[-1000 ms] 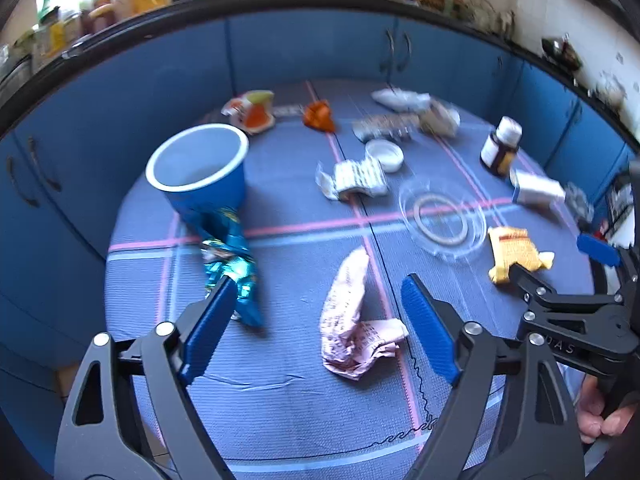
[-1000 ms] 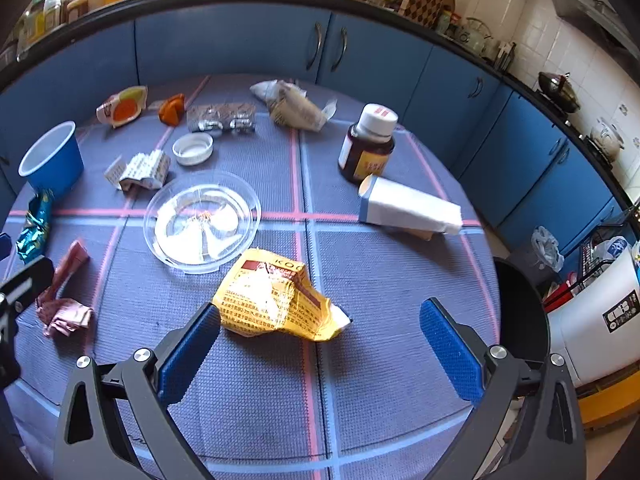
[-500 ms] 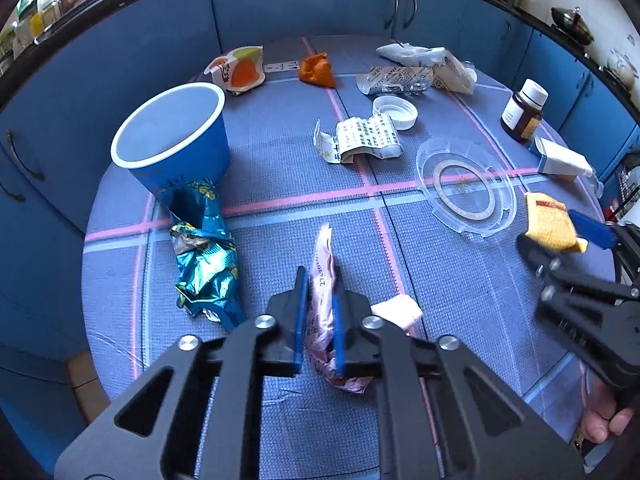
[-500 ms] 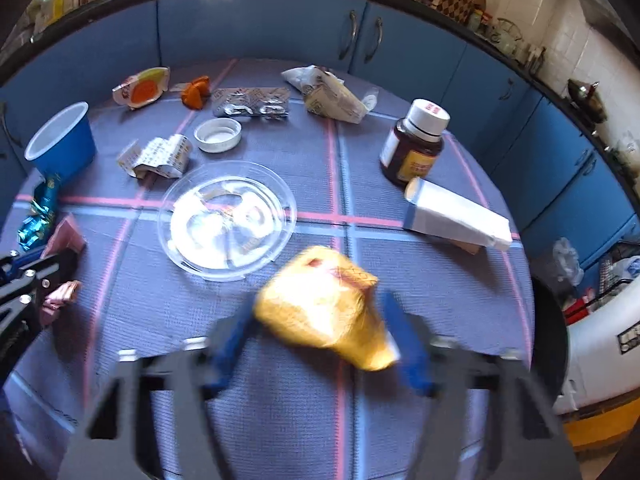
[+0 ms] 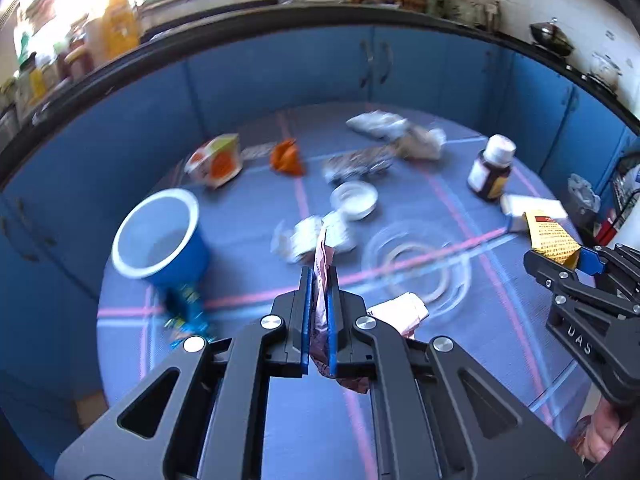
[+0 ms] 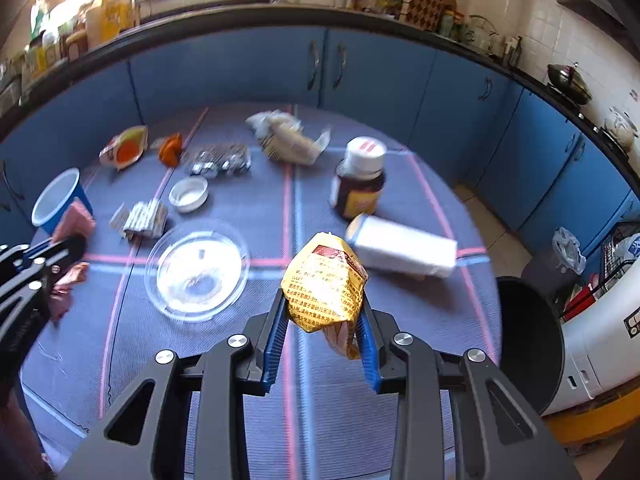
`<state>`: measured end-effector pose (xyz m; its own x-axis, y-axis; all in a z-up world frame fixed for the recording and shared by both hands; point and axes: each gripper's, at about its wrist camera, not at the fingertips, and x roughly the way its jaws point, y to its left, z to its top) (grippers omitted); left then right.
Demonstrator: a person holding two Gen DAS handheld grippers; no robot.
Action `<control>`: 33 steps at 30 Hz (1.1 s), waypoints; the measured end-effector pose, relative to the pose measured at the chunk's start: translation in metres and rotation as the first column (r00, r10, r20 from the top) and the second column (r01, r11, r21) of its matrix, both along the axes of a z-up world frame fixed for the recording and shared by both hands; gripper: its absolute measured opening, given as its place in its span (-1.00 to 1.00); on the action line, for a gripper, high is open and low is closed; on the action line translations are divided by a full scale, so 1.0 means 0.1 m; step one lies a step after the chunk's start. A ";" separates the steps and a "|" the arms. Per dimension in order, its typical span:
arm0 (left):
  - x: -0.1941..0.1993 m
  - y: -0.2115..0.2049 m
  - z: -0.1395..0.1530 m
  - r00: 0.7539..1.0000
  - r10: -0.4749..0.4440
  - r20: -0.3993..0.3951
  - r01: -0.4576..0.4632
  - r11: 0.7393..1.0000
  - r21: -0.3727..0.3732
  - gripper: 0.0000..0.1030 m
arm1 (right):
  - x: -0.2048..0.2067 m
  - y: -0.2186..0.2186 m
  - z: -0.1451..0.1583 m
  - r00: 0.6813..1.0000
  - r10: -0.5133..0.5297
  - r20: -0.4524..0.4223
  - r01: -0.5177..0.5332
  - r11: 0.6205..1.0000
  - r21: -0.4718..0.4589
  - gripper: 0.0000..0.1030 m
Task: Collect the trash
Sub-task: 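Grasp the pink wrapper with the left tool while the right tool grasps the yellow wrapper, then carry both wrappers over the black bin and open both tools to drop them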
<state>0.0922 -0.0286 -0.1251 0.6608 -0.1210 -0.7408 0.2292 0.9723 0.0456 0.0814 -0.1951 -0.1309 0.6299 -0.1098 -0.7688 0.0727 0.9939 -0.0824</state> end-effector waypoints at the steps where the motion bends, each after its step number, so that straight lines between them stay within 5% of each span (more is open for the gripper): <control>1: 0.02 -0.09 0.03 1.000 -0.015 0.009 0.015 1.000 -0.005 -0.87 | 0.00 -0.06 0.03 1.000 -0.010 0.008 0.010 1.000 0.005 -0.39; 9: 0.16 -0.80 0.24 0.987 -0.142 0.070 0.143 0.990 -0.010 -0.87 | 0.03 -0.71 0.23 0.986 -0.152 0.065 0.152 0.988 0.010 -0.38; 21: 0.26 -1.84 0.40 0.953 -0.293 0.081 0.295 0.955 -0.016 -0.87 | -0.15 -1.91 0.28 0.898 -0.430 0.091 0.432 0.902 -0.004 -0.38; 33: 0.10 -2.43 0.50 0.923 -0.375 0.087 0.379 0.925 -0.029 -0.87 | -0.42 -2.58 0.17 0.831 -0.554 0.052 0.554 0.832 0.016 -0.24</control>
<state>0.1023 -0.2720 -0.0753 0.6154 -0.4040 -0.6768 0.5767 0.8161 0.0372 0.0399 -0.4534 -0.1139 0.5031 -0.4522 -0.7365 0.6153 0.7859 -0.0622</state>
